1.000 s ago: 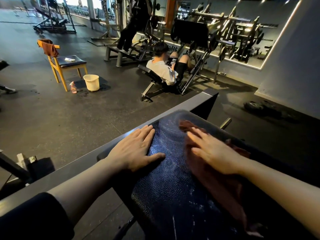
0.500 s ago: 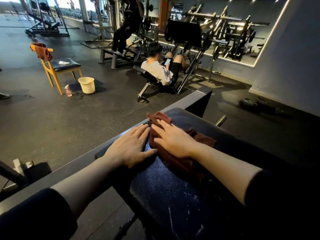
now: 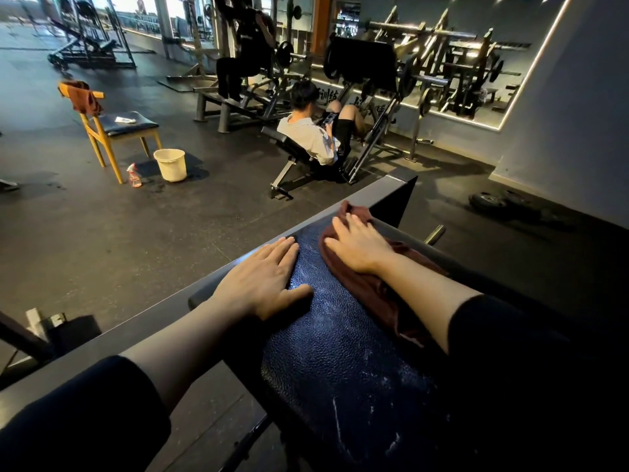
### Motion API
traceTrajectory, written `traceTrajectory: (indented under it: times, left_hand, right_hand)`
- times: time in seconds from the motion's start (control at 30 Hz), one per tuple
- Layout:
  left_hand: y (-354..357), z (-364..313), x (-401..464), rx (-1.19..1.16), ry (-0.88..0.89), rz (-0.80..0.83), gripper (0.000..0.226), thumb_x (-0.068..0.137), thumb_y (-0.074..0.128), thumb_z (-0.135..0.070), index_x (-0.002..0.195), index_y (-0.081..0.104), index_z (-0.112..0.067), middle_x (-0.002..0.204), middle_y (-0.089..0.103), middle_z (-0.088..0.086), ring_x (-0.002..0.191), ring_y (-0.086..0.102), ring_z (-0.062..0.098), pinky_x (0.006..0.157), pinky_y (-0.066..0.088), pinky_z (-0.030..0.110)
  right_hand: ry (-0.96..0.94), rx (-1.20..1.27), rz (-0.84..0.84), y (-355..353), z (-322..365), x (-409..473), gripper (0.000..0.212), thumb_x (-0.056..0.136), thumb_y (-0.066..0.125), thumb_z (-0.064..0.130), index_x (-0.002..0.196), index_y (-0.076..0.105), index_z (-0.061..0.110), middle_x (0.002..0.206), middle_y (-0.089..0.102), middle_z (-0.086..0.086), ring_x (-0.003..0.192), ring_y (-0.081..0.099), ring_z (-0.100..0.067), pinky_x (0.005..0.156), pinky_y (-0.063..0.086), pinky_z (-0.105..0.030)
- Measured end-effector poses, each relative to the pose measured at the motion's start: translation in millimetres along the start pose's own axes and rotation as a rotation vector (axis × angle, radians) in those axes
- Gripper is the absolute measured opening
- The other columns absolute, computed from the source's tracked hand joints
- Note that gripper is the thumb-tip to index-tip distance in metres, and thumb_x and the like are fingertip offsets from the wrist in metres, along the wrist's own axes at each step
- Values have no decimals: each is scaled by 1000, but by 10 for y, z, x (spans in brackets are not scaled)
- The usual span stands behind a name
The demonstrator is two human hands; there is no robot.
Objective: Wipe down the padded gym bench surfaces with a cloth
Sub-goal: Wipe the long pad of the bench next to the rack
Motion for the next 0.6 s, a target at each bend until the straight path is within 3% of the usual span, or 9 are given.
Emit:
traceTrajectory:
  times: [0.13, 0.27, 0.5, 0.6]
  left_hand:
    - [-11, 25, -14, -20, -9, 17, 114, 59, -4, -77, 152, 2, -12, 160, -2, 4, 147, -2, 11, 119, -2, 27]
    - [-31, 26, -53, -19, -14, 13, 114, 57, -4, -75, 153, 3, -12, 161, -2, 1, 146, -2, 10, 118, -4, 24]
    - [-67, -45, -73, 1, -17, 3, 113, 59, -5, -74, 153, 8, -11, 161, 1, 2, 147, 0, 11, 114, -5, 20]
    - [-77, -99, -68, 29, -40, -19, 92, 85, 10, -72, 152, 12, -9, 160, 5, 5, 147, 3, 14, 114, -3, 21]
  right_hand:
    - [-158, 2, 13, 20, 346, -221, 61, 101, 24, 44, 153, 8, 16, 160, 3, -13, 148, 0, -21, 118, 2, -39]
    - [-247, 34, -5, 54, 105, -779, 60, 101, 29, 44, 153, 9, 22, 161, 0, -2, 147, -1, -14, 118, 1, -32]
    - [92, 10, 8, 27, -808, -753, 61, 101, 25, 44, 153, 6, 18, 160, 2, -11, 148, -1, -17, 119, 2, -35]
    - [141, 23, 6, 6, -568, -570, 65, 100, 21, 50, 153, 4, 16, 160, -2, -13, 148, -2, -20, 118, -1, -38]
Point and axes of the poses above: each hand's wrist, its own x-axis towards the middle knuckle, its own y-axis out of the palm, z = x × y, the point moved 3 cm from there along x, towards the middle knuckle
